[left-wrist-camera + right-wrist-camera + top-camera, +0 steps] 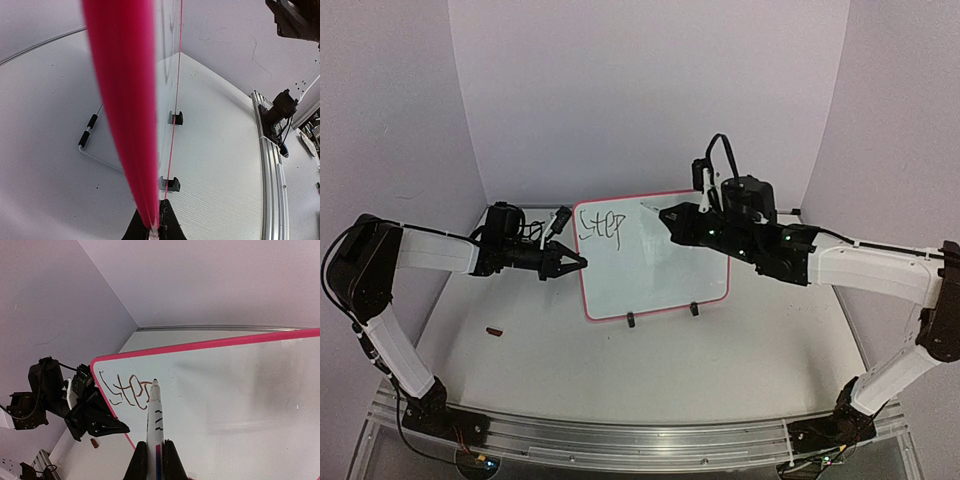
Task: Write a sentence on the whiteboard
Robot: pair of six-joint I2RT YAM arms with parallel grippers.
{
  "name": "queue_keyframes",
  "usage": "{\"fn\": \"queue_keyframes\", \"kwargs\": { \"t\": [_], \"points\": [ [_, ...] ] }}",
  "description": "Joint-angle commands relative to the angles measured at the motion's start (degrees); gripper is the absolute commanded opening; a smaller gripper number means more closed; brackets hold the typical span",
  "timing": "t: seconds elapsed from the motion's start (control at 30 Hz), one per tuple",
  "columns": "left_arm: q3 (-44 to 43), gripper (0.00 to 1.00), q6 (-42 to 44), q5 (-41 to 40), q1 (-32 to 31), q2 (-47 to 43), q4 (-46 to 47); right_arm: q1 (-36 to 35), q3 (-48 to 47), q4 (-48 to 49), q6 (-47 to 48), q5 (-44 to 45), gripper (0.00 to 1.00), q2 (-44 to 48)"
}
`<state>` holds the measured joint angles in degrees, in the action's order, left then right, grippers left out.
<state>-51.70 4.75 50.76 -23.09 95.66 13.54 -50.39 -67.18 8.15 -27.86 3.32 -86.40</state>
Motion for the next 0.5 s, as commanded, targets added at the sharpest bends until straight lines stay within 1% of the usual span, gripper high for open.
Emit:
{"fn": "queue_keyframes", "kwargs": {
  "t": [0.0,0.47],
  "points": [
    [0.4,0.00,2.6,-6.9,-0.2,0.2,-2.4,0.7,1.8,0.4,0.6,2.0,0.00,2.2],
    [0.5,0.00,2.8,-7.1,-0.2,-0.1,-2.7,2.1,-0.1,0.5,0.1,-0.5,0.00,-2.5]
  ]
}}
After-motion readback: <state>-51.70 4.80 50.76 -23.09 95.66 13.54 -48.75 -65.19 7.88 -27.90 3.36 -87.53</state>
